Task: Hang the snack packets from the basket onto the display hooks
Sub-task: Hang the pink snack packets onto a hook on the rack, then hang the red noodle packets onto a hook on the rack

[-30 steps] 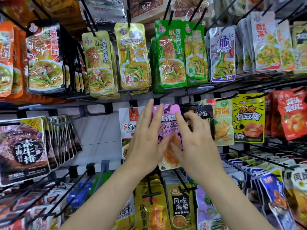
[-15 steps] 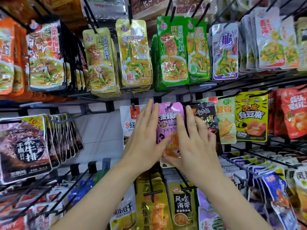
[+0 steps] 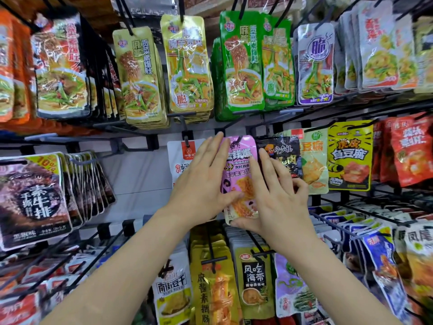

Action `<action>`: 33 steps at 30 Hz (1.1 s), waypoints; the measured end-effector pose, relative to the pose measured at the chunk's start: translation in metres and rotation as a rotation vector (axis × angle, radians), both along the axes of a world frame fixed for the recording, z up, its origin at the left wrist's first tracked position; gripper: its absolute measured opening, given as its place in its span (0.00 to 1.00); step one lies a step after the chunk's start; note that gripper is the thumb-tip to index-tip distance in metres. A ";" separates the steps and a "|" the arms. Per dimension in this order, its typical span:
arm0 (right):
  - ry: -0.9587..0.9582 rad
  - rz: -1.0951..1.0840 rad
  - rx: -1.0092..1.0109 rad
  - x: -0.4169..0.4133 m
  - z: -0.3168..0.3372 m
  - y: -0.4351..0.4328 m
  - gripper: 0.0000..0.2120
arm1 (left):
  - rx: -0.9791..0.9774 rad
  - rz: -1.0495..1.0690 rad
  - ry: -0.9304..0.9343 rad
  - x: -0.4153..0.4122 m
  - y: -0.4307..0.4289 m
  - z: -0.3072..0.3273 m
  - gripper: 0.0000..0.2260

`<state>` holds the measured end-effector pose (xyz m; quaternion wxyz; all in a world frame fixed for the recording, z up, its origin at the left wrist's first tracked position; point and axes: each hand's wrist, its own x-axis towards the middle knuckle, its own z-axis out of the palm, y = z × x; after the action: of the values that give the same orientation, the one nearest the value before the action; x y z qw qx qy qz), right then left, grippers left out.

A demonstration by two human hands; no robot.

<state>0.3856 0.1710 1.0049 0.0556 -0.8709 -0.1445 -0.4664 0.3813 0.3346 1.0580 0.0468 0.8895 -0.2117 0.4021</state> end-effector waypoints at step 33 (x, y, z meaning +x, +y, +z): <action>0.402 0.089 0.634 -0.211 -0.099 -0.045 0.06 | -0.431 -0.764 0.286 -0.140 0.003 -0.172 0.08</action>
<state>0.1743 0.1264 0.9062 0.3700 -0.8774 -0.0168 -0.3050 0.2411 0.3373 0.8855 0.4041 0.7644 -0.4274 0.2639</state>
